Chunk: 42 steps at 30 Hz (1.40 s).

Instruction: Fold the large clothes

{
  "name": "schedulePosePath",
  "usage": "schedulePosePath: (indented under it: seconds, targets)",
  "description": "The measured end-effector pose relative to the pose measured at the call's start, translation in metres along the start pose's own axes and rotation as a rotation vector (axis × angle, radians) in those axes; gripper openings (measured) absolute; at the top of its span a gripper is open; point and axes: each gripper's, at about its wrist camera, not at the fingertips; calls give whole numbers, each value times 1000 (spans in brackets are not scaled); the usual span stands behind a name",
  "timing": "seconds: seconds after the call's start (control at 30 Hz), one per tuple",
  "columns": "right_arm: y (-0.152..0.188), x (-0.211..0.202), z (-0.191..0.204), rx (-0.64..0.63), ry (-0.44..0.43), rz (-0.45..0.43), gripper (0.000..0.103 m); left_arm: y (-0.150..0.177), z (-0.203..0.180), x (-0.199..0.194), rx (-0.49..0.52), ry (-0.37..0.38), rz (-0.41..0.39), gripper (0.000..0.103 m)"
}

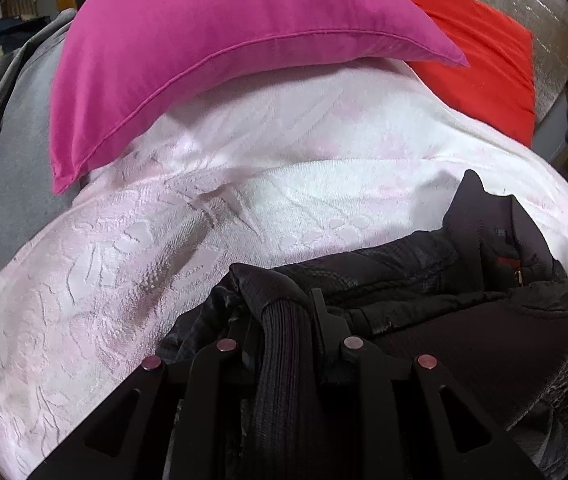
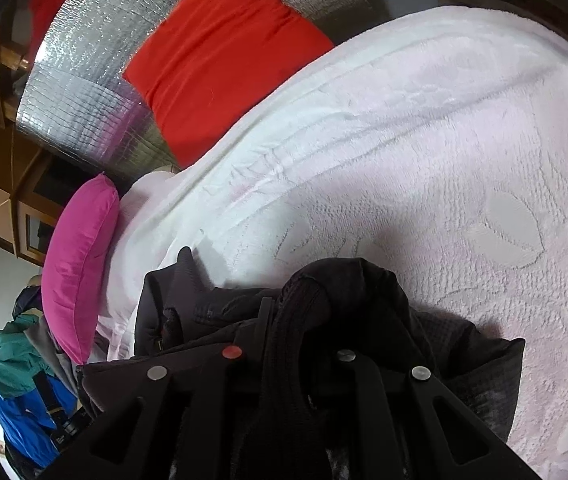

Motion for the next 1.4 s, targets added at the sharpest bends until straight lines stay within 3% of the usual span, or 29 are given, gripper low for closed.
schedulePosePath:
  seconds: [0.17,0.3,0.33,0.4,0.43,0.47,0.5,0.57,0.63,0.77,1.0,1.07,1.13,1.3,1.4]
  targets:
    - [2,0,-3,33,-25,-9,18,2,-7,-3,22,-30,-19,23]
    - [1,-5,-4,36,-61,-9,25,-1,3,-4,-62,33,-17,23]
    - [1,-6,-4,37,-72,-14,30,-1,8,-4,-100,55,-16,24]
    - [2,-9,-2,40,-107,-22,51,0,12,-4,-145,89,-19,27]
    - [1,-11,1,33,-132,-29,66,-1,14,-5,-158,106,-18,31]
    - [1,-14,4,27,-146,-36,74,-2,16,-7,-173,131,-18,38]
    - [-1,-18,7,23,-160,-46,74,-3,19,-10,-195,166,-23,43]
    - [-5,-28,12,19,-198,-74,76,-7,27,-20,-247,228,-47,65]
    - [-9,-42,14,14,-234,-112,76,-11,35,-35,-285,245,-106,80]
    - [-13,-64,16,-44,-217,-161,77,-17,50,-55,-301,252,-201,84]
    - [-8,-37,7,-202,50,-98,77,-15,41,-26,-124,229,-114,85]
    - [-7,-27,9,-253,86,-81,77,-18,36,-22,-93,226,-112,85]
    - [-8,-22,8,-285,98,-75,77,-22,30,-25,-65,200,-135,85]
    - [-6,-25,-2,-293,80,-84,77,-25,50,-66,-151,167,-370,85]
    - [-7,-27,-3,-300,75,-88,77,-29,47,-56,-80,180,-291,85]
Point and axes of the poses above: each gripper's, at about its wrist camera, not at the fingertips, and x roughly the way its jaws point, z to its left, y to its underside, and after that the axes turned 4 degrees about -x, right-handed
